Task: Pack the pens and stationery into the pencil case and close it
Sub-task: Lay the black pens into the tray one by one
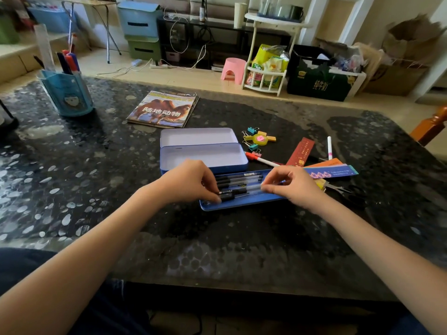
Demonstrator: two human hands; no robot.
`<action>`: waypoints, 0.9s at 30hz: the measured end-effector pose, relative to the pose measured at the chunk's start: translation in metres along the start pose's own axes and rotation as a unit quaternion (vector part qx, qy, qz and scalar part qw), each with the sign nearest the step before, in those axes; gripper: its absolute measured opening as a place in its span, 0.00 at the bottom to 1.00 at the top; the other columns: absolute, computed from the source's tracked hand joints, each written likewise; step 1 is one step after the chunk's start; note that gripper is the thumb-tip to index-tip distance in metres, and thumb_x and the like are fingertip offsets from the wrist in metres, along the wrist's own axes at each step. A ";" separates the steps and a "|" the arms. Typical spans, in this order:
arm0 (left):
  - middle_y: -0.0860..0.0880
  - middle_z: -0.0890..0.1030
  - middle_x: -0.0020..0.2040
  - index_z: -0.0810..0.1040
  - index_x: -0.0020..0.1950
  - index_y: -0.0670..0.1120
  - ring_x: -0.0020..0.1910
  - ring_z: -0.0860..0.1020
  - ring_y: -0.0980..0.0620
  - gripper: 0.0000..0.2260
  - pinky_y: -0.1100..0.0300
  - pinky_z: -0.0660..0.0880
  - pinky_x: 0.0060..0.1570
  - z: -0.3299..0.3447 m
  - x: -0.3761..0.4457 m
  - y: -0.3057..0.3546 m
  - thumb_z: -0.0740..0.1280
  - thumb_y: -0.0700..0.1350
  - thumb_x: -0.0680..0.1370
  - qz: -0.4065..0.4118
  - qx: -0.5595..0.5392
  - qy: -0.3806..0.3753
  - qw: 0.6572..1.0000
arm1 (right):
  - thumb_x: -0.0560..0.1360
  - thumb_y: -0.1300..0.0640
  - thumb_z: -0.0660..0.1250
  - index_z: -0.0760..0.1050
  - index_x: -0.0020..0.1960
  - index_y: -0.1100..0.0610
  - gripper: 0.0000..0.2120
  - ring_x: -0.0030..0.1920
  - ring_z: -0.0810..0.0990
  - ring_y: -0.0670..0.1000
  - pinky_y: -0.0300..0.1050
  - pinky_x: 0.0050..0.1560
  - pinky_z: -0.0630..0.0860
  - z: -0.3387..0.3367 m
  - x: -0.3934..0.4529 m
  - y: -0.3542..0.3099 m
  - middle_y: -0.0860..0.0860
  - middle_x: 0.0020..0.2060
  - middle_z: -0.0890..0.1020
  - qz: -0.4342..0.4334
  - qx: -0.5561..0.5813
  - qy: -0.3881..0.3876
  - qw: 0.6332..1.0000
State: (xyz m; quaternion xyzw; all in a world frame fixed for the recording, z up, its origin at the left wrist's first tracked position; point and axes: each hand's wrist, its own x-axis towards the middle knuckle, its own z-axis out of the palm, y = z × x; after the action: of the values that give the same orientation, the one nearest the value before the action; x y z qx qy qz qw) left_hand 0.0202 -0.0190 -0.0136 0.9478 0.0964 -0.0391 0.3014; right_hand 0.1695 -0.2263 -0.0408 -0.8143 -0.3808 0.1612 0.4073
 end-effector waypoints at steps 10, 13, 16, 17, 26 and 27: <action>0.56 0.81 0.34 0.80 0.35 0.53 0.36 0.79 0.59 0.06 0.62 0.76 0.40 0.005 0.001 -0.007 0.76 0.48 0.67 0.000 0.057 -0.031 0.998 | 0.71 0.54 0.72 0.81 0.43 0.49 0.01 0.43 0.77 0.42 0.35 0.40 0.71 0.018 0.001 -0.003 0.43 0.40 0.80 -0.029 -0.135 -0.071 0.988; 0.56 0.81 0.34 0.79 0.34 0.52 0.37 0.79 0.58 0.07 0.60 0.78 0.41 0.005 0.002 -0.008 0.76 0.49 0.67 -0.002 0.068 -0.026 0.997 | 0.71 0.54 0.72 0.81 0.42 0.48 0.02 0.41 0.77 0.40 0.31 0.38 0.68 0.018 0.001 -0.003 0.42 0.39 0.80 -0.021 -0.132 -0.070 0.989; 0.55 0.80 0.35 0.79 0.36 0.51 0.38 0.78 0.56 0.06 0.57 0.77 0.39 0.005 0.003 -0.010 0.74 0.50 0.69 -0.010 0.089 -0.005 0.996 | 0.71 0.54 0.72 0.79 0.41 0.47 0.03 0.41 0.77 0.41 0.32 0.38 0.69 0.020 0.002 -0.005 0.43 0.39 0.80 -0.023 -0.124 -0.057 0.990; 0.55 0.79 0.36 0.78 0.38 0.51 0.38 0.77 0.56 0.06 0.58 0.76 0.38 0.004 0.003 -0.011 0.73 0.50 0.70 -0.012 0.096 0.003 0.995 | 0.71 0.54 0.72 0.79 0.41 0.48 0.03 0.42 0.78 0.41 0.32 0.39 0.70 0.021 0.002 -0.005 0.43 0.39 0.80 -0.024 -0.122 -0.057 0.991; 0.57 0.74 0.37 0.75 0.41 0.52 0.40 0.74 0.53 0.06 0.58 0.72 0.37 0.005 0.004 -0.018 0.67 0.52 0.74 -0.035 0.155 0.062 0.985 | 0.75 0.59 0.67 0.78 0.49 0.55 0.03 0.45 0.77 0.46 0.38 0.45 0.74 -0.025 0.026 0.011 0.50 0.45 0.81 -0.004 -0.114 0.179 0.977; 0.57 0.73 0.37 0.75 0.42 0.52 0.41 0.74 0.52 0.06 0.58 0.71 0.37 0.005 0.004 -0.019 0.66 0.53 0.74 -0.037 0.174 0.072 0.981 | 0.76 0.60 0.65 0.77 0.52 0.56 0.06 0.48 0.77 0.48 0.42 0.47 0.75 -0.037 0.033 0.019 0.52 0.49 0.81 0.013 -0.155 0.216 0.964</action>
State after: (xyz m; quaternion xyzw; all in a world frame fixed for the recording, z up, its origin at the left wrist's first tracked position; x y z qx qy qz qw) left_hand 0.0202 -0.0064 -0.0293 0.9818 0.1449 0.0018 0.1226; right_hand 0.2219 -0.2289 -0.0309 -0.8879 -0.2936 -0.0743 0.3462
